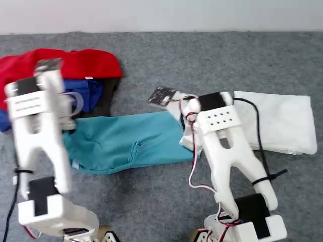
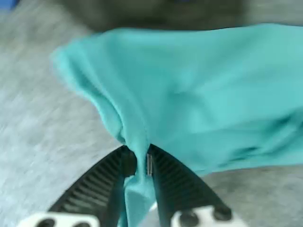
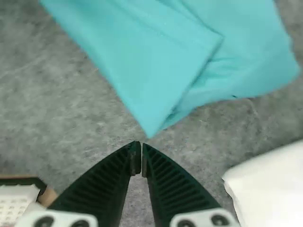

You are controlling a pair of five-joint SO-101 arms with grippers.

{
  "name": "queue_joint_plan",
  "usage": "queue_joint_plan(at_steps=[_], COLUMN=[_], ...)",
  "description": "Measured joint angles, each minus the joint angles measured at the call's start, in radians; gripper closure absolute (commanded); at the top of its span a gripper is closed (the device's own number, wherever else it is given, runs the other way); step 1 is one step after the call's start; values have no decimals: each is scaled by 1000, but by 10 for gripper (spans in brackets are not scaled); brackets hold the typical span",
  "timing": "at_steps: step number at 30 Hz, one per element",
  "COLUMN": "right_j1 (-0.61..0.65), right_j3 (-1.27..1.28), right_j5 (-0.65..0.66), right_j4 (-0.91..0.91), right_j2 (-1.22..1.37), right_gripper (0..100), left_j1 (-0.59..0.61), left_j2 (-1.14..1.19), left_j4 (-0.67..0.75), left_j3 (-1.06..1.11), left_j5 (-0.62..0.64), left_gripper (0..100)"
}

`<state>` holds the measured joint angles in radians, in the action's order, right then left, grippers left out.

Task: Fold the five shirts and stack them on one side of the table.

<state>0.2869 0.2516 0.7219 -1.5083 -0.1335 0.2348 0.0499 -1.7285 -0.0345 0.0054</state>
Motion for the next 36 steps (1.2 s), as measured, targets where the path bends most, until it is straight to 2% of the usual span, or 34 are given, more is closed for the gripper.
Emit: queue_joint_plan(at_steps=[4, 8, 14, 20, 26, 36], right_j1=[-98, -157, -267, -325, -328, -328], right_j3=[2, 8, 8, 8, 8, 8], right_j5=[-9, -57, -77, -77, -77, -77], right_j4=[54, 91, 118, 118, 118, 126], right_j2=[-3, -3, -3, -3, -3, -3], right_gripper=[988, 987, 988, 990, 988, 987], left_j1=[-235, -420, -594, -704, -775, -829], left_j2=[-14, -14, -14, 87, 242, 451], left_j4=[87, 259, 509, 628, 568, 242], left_j3=[0, 0, 0, 0, -147, -537], left_j5=[75, 152, 255, 273, 273, 273], left_gripper=[988, 988, 988, 988, 988, 988])
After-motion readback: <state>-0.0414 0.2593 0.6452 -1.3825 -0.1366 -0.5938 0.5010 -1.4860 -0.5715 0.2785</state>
